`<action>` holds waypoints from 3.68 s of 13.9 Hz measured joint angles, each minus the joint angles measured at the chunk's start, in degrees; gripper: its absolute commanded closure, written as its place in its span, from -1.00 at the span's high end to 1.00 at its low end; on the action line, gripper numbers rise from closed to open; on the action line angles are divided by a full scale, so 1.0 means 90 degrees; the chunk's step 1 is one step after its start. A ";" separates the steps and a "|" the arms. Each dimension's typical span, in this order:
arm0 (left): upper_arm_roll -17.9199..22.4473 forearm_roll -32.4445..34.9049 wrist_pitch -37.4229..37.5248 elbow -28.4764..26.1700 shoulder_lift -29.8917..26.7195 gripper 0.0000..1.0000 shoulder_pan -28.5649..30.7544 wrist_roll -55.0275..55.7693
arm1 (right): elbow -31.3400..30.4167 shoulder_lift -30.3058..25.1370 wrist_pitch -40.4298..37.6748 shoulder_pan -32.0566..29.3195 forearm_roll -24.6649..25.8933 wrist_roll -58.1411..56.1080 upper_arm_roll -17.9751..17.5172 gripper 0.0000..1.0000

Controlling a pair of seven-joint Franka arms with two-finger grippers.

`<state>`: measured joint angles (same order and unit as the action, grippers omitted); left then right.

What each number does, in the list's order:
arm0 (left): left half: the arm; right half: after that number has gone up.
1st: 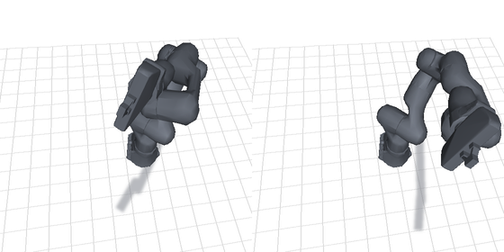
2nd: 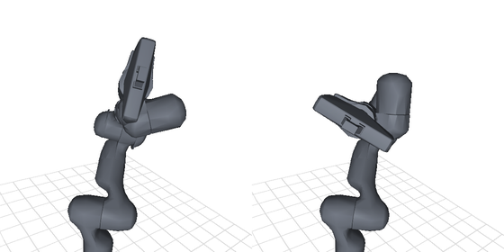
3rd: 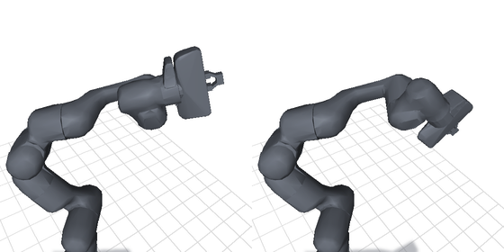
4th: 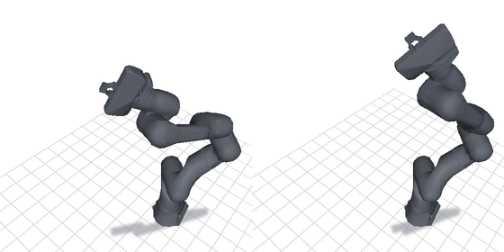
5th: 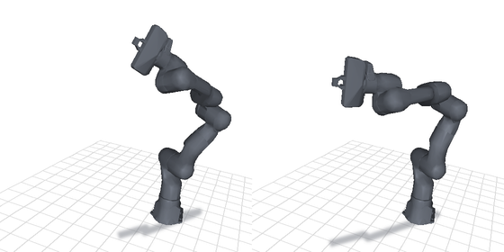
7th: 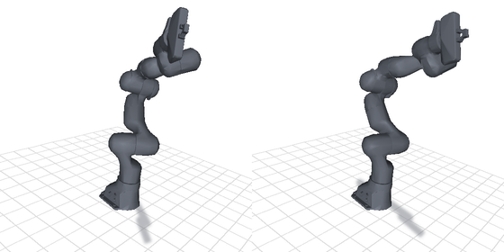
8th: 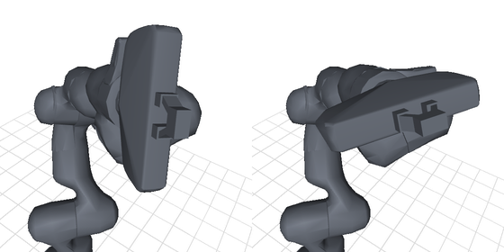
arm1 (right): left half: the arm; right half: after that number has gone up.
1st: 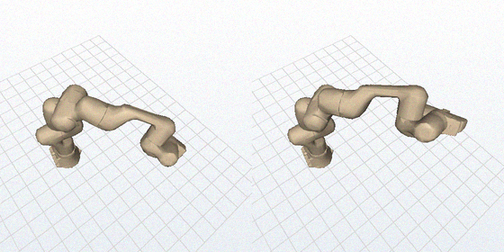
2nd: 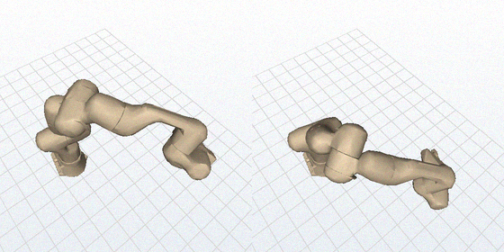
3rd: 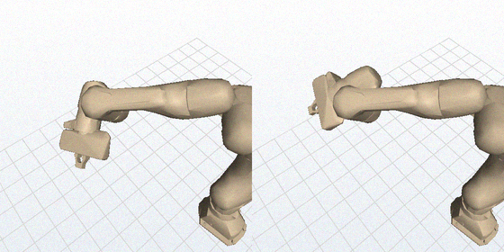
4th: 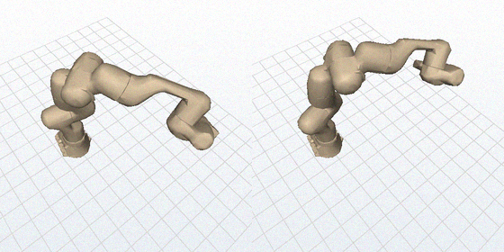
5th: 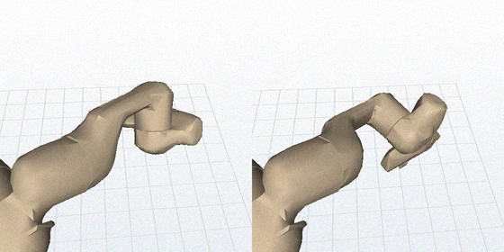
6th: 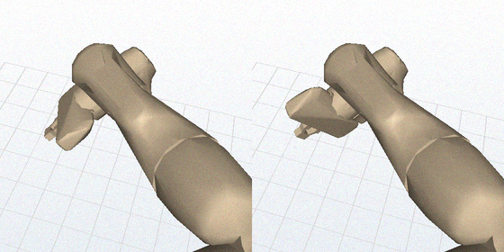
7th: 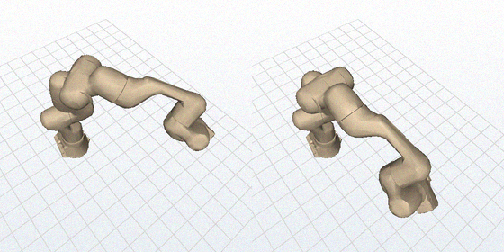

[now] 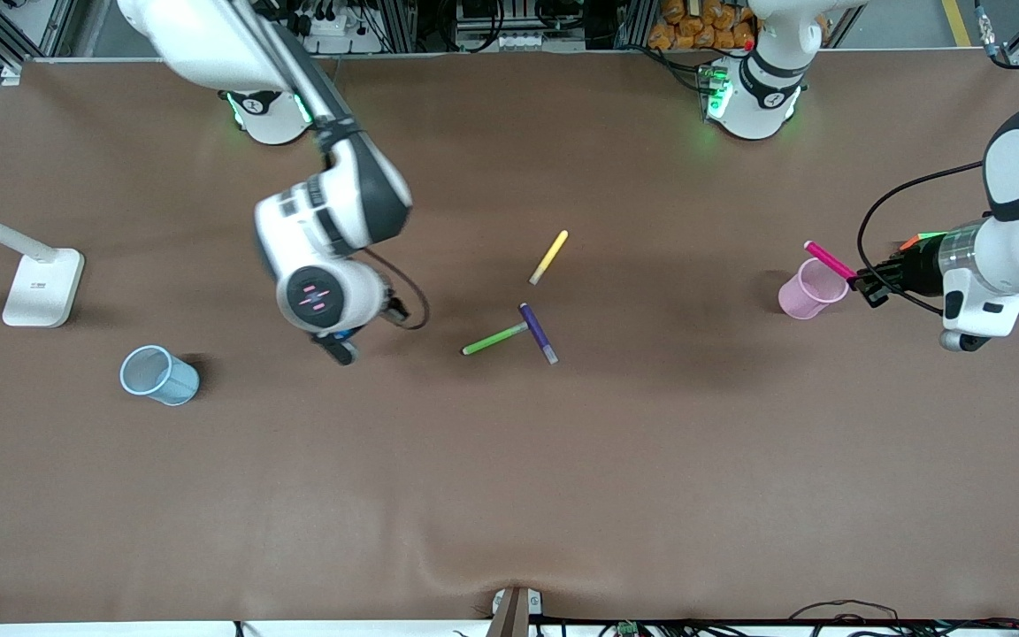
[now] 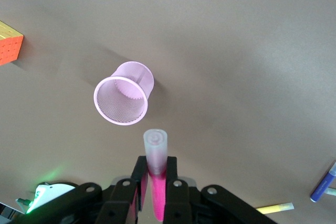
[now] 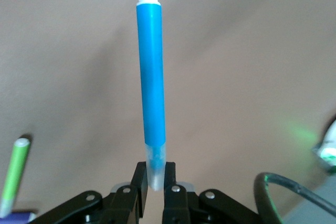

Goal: Place pink and blue markers in matching cups
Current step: 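Carry the blue marker to the blue cup with the right gripper, then drop the pink marker into the pink cup while the right gripper drops blue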

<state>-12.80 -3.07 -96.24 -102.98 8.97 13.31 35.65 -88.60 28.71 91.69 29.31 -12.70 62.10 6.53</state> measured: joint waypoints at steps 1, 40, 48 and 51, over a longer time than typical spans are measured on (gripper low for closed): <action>0.0000 0.0000 0.0000 -0.0002 -0.0010 -1.00 0.0027 -0.0001 | 0.0220 -0.0018 -0.0456 -0.0323 -0.0001 -0.0429 0.0002 -1.00; -0.0025 0.0826 -0.5528 -0.4384 -0.1163 0.99 0.0685 -0.1314 | 0.0950 0.1097 -0.1395 -0.4190 -0.0182 -0.4976 -0.0012 -1.00; -0.0103 0.0826 -0.4223 -0.3236 -0.1085 1.00 0.0667 -0.1344 | 0.0949 0.1181 -0.1071 -0.4213 -0.0182 -0.5188 -0.0013 -0.58; -0.0201 0.0826 -0.2920 -0.1957 -0.1107 1.00 0.0661 -0.1767 | 0.0950 0.1200 -0.1004 -0.4250 -0.0182 -0.5194 -0.0013 0.68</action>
<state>-14.61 4.36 -122.52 -120.59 -0.99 19.26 19.74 -80.06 39.51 82.65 -8.94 -14.34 15.36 6.41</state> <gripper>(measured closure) 0.000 0.793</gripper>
